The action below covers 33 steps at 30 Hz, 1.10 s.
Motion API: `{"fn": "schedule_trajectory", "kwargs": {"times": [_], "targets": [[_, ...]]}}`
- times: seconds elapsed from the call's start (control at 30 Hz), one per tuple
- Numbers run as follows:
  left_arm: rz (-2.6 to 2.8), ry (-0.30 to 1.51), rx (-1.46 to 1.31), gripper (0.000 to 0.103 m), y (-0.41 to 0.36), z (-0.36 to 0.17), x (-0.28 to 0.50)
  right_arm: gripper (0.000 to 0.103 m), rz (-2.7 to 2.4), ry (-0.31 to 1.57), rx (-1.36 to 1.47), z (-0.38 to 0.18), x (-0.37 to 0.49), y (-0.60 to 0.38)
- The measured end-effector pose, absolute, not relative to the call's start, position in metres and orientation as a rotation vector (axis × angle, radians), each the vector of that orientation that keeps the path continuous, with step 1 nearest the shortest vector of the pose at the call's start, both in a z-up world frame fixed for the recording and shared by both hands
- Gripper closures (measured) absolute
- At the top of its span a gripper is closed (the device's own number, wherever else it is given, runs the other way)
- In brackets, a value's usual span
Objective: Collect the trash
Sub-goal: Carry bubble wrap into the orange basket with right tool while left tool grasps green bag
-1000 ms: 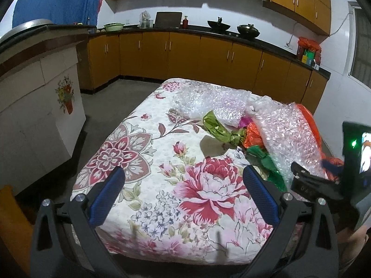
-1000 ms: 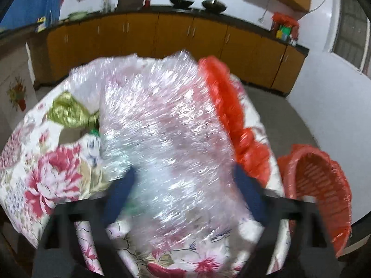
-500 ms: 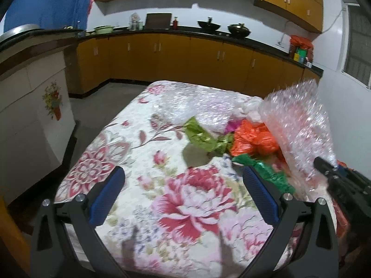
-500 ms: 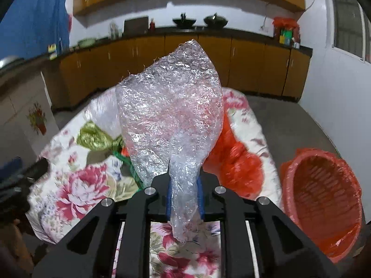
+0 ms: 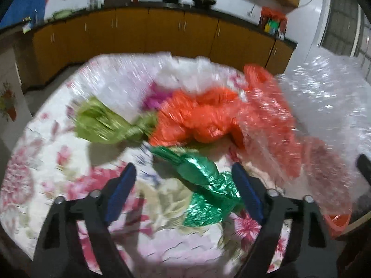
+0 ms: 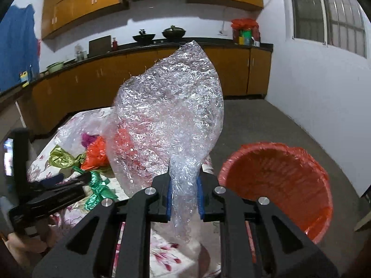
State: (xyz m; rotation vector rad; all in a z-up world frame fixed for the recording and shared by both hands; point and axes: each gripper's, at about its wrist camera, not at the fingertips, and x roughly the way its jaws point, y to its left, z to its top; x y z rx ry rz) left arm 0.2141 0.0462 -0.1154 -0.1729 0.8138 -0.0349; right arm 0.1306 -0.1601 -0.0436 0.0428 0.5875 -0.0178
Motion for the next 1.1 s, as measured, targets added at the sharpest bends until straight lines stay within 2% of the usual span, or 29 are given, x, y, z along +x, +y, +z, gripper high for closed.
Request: {"fn": "schedule_trajectory", "kwargs": {"times": [0.2,0.27,0.3,0.4,0.7,1.1], "targets": [[-0.033,0.891,-0.185,0.040,0.032,-0.141,0.235,0.086,-0.015,0.562,0.056,-0.043,0.127,-0.171],[-0.039,0.890,-0.184,0.050,0.029,-0.144,0.238,0.086,-0.018,0.554,0.059,-0.042,0.124,-0.174],[-0.041,0.890,-0.179,0.062,0.027,-0.145,0.240,0.086,-0.021,0.550,0.065,-0.041,0.122,-0.177],[-0.055,0.880,-0.164,0.071,0.021,-0.146,0.243,0.086,-0.036,0.538,0.071,-0.037,0.117,-0.183],[-0.129,0.810,-0.133,0.072,0.014,-0.116,0.226,0.086,-0.152,0.522,0.091,-0.028,0.103,-0.225],[-0.416,0.715,-0.059,0.072,-0.081,-0.061,0.211,0.086,-0.393,0.507,0.117,-0.027,0.078,-0.298]]}}
